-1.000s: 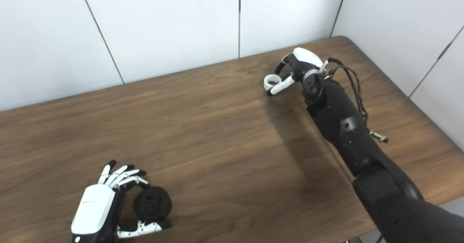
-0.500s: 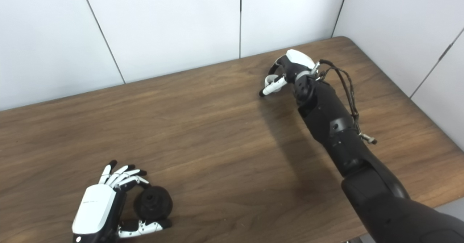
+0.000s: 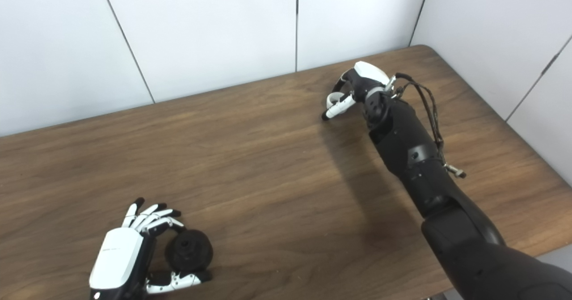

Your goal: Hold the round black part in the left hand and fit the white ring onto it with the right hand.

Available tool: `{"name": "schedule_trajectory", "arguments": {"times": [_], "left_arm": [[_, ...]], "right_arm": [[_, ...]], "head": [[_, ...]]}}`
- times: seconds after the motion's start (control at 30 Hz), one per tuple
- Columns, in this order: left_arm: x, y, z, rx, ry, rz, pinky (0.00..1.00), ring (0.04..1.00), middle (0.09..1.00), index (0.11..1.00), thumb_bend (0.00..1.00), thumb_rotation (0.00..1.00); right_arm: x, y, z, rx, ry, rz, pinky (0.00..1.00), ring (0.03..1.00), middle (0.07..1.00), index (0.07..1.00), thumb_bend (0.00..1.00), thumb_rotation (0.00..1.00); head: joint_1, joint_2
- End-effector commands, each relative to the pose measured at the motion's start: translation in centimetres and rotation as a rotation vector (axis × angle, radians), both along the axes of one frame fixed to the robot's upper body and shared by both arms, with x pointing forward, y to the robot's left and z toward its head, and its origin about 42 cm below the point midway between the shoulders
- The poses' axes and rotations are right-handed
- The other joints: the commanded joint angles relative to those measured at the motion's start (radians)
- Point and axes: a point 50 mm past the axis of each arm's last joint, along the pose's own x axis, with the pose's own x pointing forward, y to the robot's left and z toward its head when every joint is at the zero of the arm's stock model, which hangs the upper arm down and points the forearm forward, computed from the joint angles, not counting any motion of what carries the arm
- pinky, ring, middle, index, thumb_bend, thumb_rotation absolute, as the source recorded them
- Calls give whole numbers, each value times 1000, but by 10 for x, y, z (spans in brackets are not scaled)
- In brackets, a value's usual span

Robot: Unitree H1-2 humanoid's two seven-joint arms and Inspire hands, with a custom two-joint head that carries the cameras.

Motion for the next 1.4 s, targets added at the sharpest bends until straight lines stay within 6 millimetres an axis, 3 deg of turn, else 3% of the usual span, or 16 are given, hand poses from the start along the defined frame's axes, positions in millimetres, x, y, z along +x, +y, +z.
{"name": "schedule_trajectory", "arguments": {"times": [0.0, 0.47, 0.77, 1.23, 1.37], "left_arm": [[-5, 3, -3, 41, 24, 0, 1000, 860, 759, 484, 524, 53], [-5, 3, -1, 46, 28, -1, 1000, 863, 758, 484, 524, 53], [-6, 3, -1, 43, 25, 0, 1000, 863, 758, 484, 524, 53], [-6, 3, -1, 46, 25, 0, 1000, 865, 760, 484, 524, 53], [-5, 3, 0, 45, 24, -1, 1000, 863, 758, 484, 524, 53]], "right_arm": [[7, -9, 39, -44, -98, -9, 995, 981, 918, 628, 851, 243], [3, -12, 39, -53, -91, -19, 1000, 976, 901, 643, 842, 259], [4, -8, 37, -59, -90, 2, 909, 963, 905, 635, 841, 260], [6, -4, 32, -44, -84, 6, 1000, 910, 806, 648, 820, 275], [6, -4, 31, -44, -82, 8, 1000, 922, 820, 638, 818, 273]], "head": [[-1, 1], [-3, 6], [0, 7], [-1, 7], [-1, 7]]}}
